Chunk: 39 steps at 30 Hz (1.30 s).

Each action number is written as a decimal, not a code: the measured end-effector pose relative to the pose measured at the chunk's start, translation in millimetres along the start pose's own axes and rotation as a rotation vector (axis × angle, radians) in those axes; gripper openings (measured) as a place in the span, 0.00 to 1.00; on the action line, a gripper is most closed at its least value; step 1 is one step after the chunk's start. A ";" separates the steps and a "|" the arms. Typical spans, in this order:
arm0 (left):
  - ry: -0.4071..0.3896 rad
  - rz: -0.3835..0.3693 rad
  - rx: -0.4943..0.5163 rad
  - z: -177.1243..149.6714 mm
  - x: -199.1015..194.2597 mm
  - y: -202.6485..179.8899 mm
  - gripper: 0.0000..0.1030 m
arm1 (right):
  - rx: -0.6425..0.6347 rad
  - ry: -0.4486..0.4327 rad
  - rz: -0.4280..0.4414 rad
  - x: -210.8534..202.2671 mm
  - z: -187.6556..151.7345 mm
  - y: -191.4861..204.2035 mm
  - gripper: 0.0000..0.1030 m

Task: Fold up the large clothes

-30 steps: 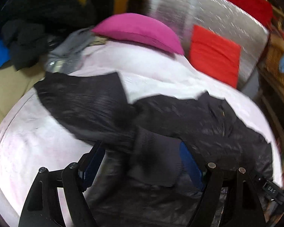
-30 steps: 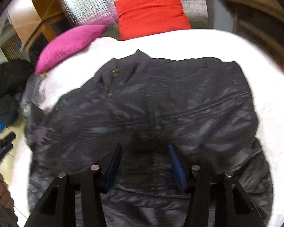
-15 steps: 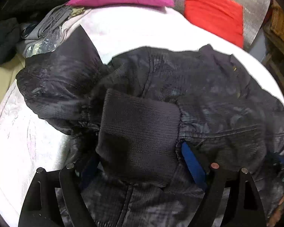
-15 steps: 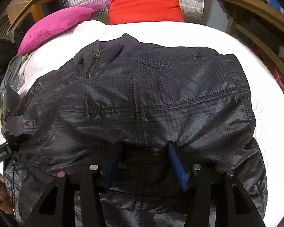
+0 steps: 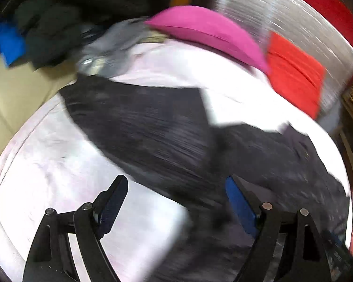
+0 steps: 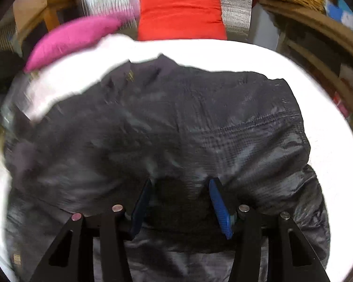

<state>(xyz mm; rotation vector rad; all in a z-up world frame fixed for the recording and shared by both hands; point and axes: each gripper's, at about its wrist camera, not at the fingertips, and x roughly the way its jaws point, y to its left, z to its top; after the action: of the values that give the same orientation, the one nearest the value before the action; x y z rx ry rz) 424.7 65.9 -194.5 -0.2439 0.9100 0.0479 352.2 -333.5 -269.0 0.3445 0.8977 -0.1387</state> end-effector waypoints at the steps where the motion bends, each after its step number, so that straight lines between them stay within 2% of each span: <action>1: 0.000 0.020 -0.042 8.2 5.8 19.9 0.83 | 0.010 -0.016 0.022 -5.5 1.2 -1.5 0.54; 3: 0.014 0.056 -0.134 20.8 18.3 57.2 0.83 | 0.029 -0.050 0.125 -16.5 5.7 -7.4 0.56; 4: 0.021 0.052 -0.201 28.1 27.5 79.2 0.83 | 0.037 -0.055 0.163 -20.7 6.2 -7.5 0.60; 6: 0.031 0.032 -0.311 36.0 44.8 113.5 0.83 | 0.052 -0.065 0.239 -25.0 5.6 -5.9 0.62; 8: 0.046 0.010 -0.424 43.7 64.5 147.6 0.83 | 0.041 -0.068 0.258 -29.7 2.8 -4.9 0.62; 12: 0.066 -0.085 -0.576 52.3 98.0 190.6 0.83 | 0.007 -0.083 0.225 -25.3 -0.5 -2.7 0.62; 15: 0.089 -0.131 -0.672 55.5 119.3 208.7 0.84 | 0.026 -0.080 0.228 -18.5 5.6 -8.1 0.62; 17: 0.077 -0.135 -0.700 61.3 123.9 211.9 0.89 | 0.039 -0.083 0.222 -16.3 7.6 -13.3 0.62; 18: 0.049 -0.129 -0.701 66.8 122.3 210.9 0.89 | 0.043 -0.081 0.216 -14.8 8.7 -15.7 0.62; 20: 0.006 -0.174 -0.640 78.6 123.5 204.9 0.85 | 0.056 -0.081 0.217 -10.6 10.3 -18.8 0.62; 22: 0.034 -0.139 -0.599 81.5 136.3 199.7 0.64 | 0.062 -0.078 0.212 -8.3 11.2 -20.4 0.62; 24: 0.004 -0.064 -0.546 83.7 139.5 193.7 0.54 | 0.061 -0.077 0.212 -7.0 10.5 -21.3 0.62; 25: 0.000 -0.046 -0.523 86.3 139.1 190.0 0.33 | 0.060 -0.079 0.209 -7.3 9.9 -22.1 0.62; 26: 0.008 -0.052 -0.516 88.1 139.4 187.5 0.23 | 0.059 -0.082 0.204 -7.3 10.2 -22.6 0.62; 28: -0.001 -0.065 -0.509 89.4 137.6 183.5 0.12 | 0.065 -0.086 0.202 -8.2 10.8 -24.7 0.62; 30: -0.025 -0.039 -0.472 91.0 129.6 174.3 0.10 | 0.082 -0.091 0.205 -10.0 11.8 -27.3 0.62; 32: -0.059 -0.046 -0.442 95.3 114.5 162.9 0.09 | 0.091 -0.099 0.211 -13.1 12.8 -29.4 0.62; 36: -0.142 -0.051 -0.316 106.5 58.3 119.3 0.09 | 0.109 -0.125 0.211 -22.3 15.0 -33.4 0.62; 39: -0.198 -0.088 -0.204 103.6 10.2 76.7 0.09 | 0.147 -0.143 0.214 -29.0 18.0 -41.4 0.62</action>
<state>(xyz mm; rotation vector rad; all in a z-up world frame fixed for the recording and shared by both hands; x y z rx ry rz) 500.3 163.6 -156.1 -0.4610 0.6964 0.0823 336.8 -379.3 -245.7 0.5580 0.7057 -0.0316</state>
